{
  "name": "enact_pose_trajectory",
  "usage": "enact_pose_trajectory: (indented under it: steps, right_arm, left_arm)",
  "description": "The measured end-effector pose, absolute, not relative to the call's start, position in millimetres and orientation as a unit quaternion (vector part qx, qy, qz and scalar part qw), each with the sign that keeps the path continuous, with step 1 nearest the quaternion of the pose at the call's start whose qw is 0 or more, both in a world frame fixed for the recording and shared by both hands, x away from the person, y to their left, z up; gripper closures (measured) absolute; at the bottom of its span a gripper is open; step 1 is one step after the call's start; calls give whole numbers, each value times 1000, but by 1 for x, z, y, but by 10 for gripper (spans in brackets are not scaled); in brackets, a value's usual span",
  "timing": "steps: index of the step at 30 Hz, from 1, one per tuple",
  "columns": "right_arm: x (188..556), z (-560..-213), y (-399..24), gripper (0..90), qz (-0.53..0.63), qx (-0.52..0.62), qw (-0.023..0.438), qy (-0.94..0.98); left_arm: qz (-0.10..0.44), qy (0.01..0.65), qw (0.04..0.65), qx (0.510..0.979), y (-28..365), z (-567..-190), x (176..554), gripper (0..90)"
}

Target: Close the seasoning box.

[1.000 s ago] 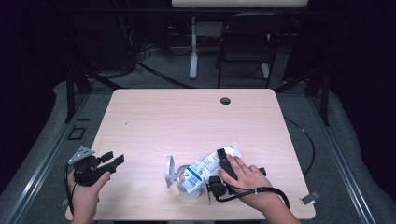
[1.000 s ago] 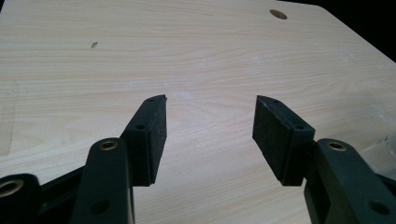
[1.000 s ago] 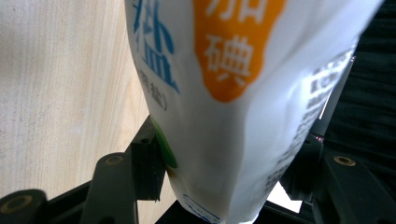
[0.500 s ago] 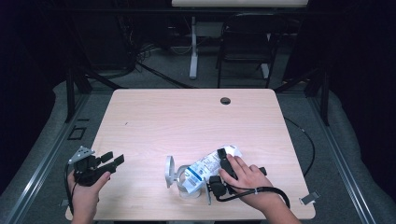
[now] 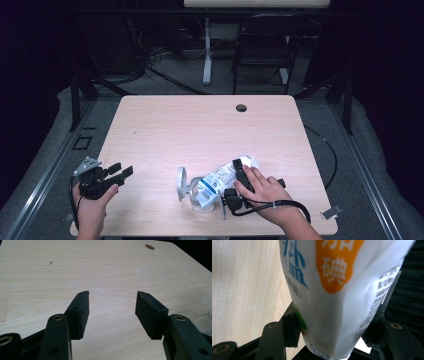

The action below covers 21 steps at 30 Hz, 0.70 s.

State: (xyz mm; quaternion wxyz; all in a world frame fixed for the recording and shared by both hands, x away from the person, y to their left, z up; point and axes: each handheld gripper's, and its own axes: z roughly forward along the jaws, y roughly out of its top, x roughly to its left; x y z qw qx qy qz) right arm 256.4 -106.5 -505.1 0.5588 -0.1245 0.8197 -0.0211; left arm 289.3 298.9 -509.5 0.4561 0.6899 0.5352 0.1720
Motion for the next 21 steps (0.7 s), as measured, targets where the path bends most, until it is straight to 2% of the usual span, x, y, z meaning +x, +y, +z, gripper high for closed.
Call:
enact_pose_trajectory:
  steps: [21]
  right_arm:
    - [257, -505, -107, 438, -22, -127, 558, 820]
  left_arm:
    - [173, 537, 457, 688, 300, -510, 290, 454]
